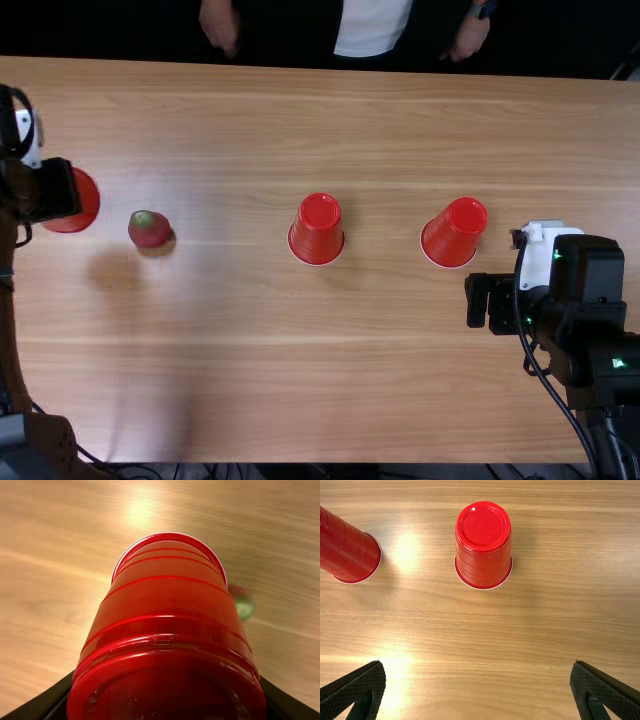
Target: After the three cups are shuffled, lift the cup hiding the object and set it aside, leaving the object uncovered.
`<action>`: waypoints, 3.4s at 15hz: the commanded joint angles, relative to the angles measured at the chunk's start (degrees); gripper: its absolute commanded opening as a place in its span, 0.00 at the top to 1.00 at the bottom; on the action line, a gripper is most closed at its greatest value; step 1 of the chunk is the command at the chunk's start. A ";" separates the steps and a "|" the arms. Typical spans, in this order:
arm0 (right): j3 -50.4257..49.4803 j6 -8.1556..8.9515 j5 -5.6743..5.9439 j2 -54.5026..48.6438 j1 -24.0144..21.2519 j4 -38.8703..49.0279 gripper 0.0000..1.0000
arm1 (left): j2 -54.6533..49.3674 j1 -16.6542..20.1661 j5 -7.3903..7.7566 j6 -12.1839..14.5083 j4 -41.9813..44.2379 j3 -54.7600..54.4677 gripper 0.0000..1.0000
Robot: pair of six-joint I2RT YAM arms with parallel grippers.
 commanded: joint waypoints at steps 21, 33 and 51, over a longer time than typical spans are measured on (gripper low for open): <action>-0.18 0.35 -0.46 0.08 0.50 -0.39 0.00 | -0.64 6.25 -5.44 -1.13 7.30 -21.50 0.00; -0.09 0.35 -0.46 -0.19 0.50 -0.18 0.00 | -14.18 -12.64 -4.91 -0.49 6.99 -11.75 0.00; -9.76 0.56 -0.46 -21.28 0.77 0.66 0.00 | -36.68 -15.46 2.90 -0.18 8.67 -41.89 0.00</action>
